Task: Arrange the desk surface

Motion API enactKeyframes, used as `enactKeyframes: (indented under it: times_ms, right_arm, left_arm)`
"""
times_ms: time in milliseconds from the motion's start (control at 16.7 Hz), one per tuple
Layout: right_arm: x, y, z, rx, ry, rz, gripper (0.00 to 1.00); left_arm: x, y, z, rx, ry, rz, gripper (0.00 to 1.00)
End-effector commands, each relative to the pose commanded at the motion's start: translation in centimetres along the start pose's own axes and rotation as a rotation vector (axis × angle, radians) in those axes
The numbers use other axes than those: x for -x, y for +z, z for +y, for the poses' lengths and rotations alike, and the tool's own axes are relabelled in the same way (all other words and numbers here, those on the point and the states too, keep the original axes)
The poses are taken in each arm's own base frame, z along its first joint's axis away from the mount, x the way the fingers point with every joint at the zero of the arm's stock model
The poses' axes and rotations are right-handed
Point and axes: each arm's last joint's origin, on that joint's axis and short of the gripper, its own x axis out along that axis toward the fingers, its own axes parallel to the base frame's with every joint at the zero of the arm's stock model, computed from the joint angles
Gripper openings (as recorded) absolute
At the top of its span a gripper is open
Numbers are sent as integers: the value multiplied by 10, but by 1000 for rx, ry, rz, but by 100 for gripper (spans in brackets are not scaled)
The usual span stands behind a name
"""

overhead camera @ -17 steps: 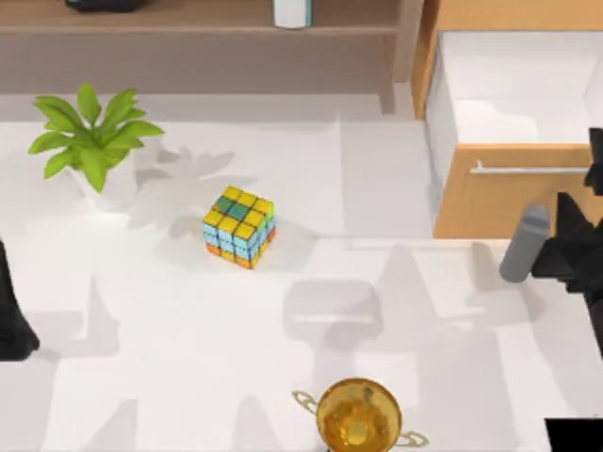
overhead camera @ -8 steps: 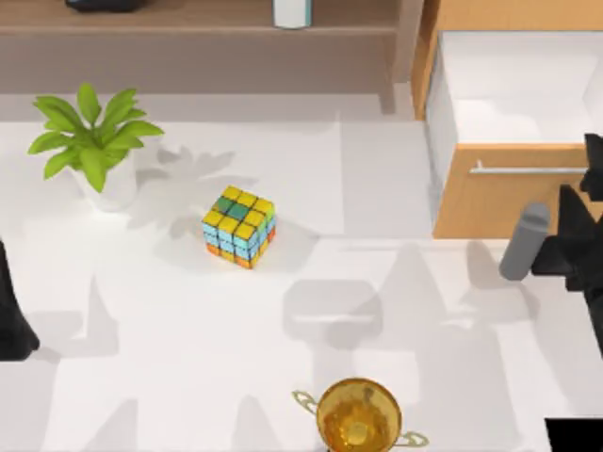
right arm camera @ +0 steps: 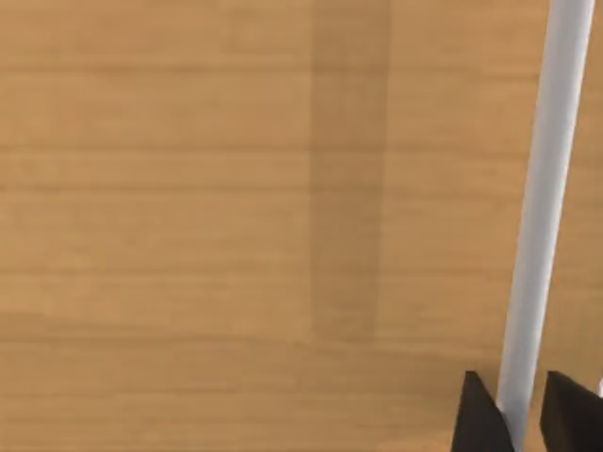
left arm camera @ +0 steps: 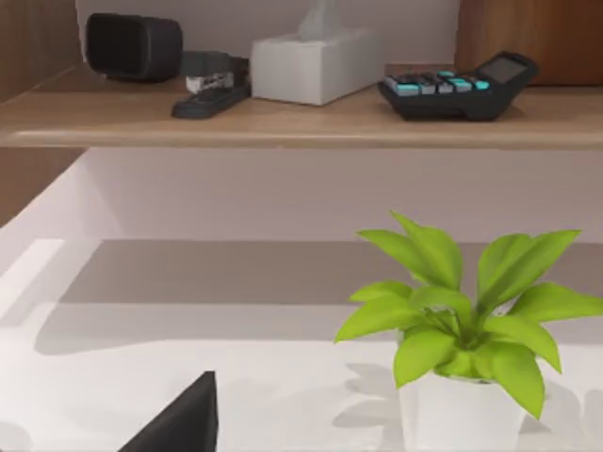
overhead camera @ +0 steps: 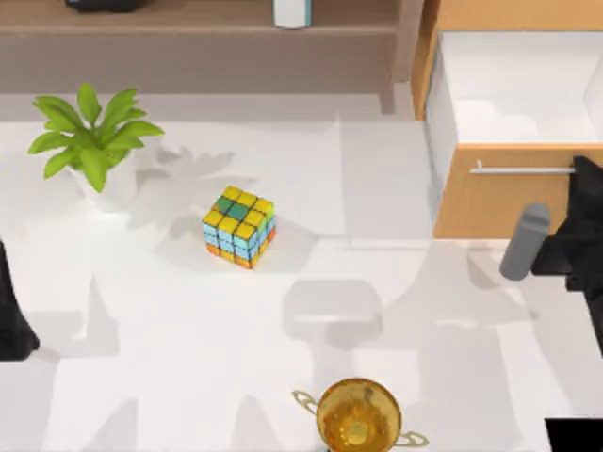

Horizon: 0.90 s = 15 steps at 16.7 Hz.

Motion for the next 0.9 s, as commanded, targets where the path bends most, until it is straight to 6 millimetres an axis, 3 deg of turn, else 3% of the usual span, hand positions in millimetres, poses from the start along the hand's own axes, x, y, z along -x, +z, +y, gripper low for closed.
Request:
enactKeyframes:
  times_ms: [600, 900]
  right_arm:
    - [0, 0, 1, -2, 5, 0, 0]
    - [-29, 1, 0, -3, -1, 3, 0]
  left_arm:
    - [0, 0, 0, 0, 0, 0, 100]
    - [0, 0, 0, 0, 0, 0, 100]
